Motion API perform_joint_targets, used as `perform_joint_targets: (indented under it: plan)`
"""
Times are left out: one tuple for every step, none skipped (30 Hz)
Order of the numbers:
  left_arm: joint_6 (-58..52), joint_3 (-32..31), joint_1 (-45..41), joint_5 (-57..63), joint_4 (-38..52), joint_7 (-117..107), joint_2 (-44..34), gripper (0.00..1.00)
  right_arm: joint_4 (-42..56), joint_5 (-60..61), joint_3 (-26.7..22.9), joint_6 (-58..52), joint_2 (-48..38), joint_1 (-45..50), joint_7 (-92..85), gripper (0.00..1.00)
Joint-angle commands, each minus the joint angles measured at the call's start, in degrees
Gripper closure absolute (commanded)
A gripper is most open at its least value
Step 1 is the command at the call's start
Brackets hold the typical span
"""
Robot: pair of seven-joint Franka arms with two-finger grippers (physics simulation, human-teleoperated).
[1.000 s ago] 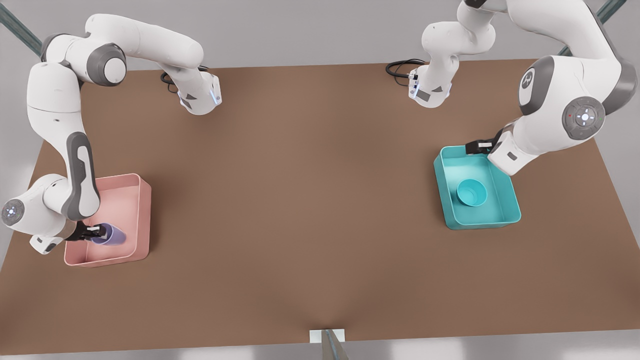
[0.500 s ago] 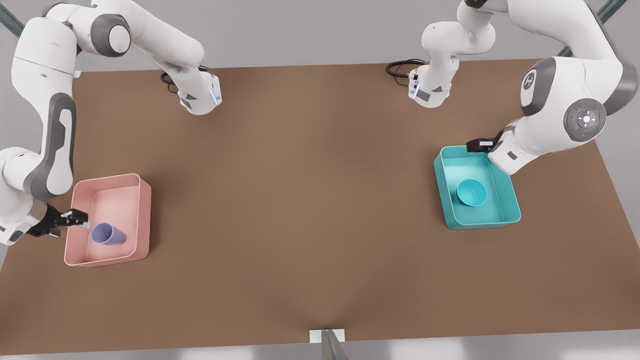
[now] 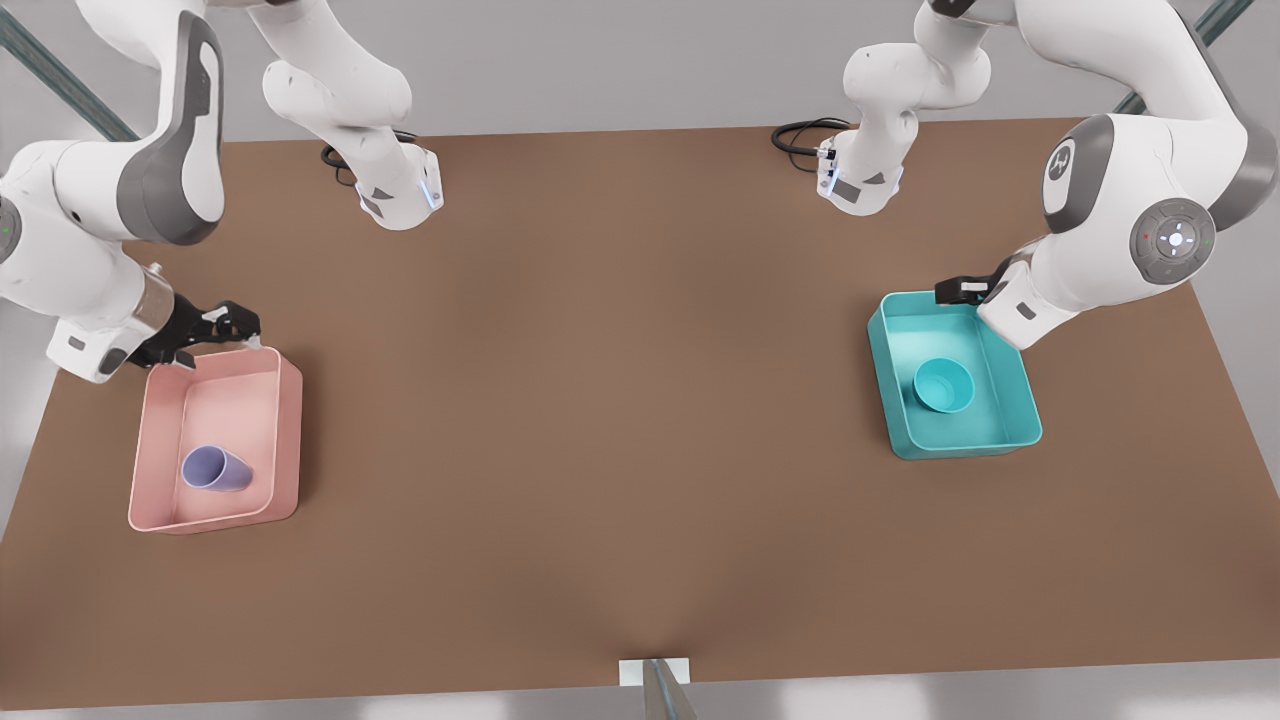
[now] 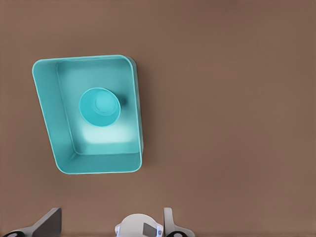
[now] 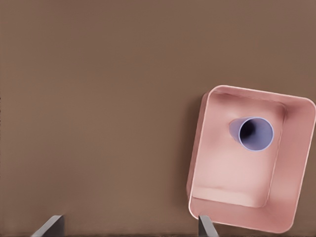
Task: Put the bowls and cups in different boxes
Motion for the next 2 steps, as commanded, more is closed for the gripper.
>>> perform_joint_targets:
  plan:
    - [0.09, -0.02, 0.02, 0.03, 0.02, 0.94, -0.06, 0.0, -0.13, -0.08, -0.07, -3.14, -0.29, -1.22, 19.62, 0.0]
    - [0.0, -0.02, 0.02, 0.03, 0.02, 0.94, -0.06, 0.0, -0.13, -0.08, -0.07, -3.22, -0.29, -1.22, 19.54, 0.0]
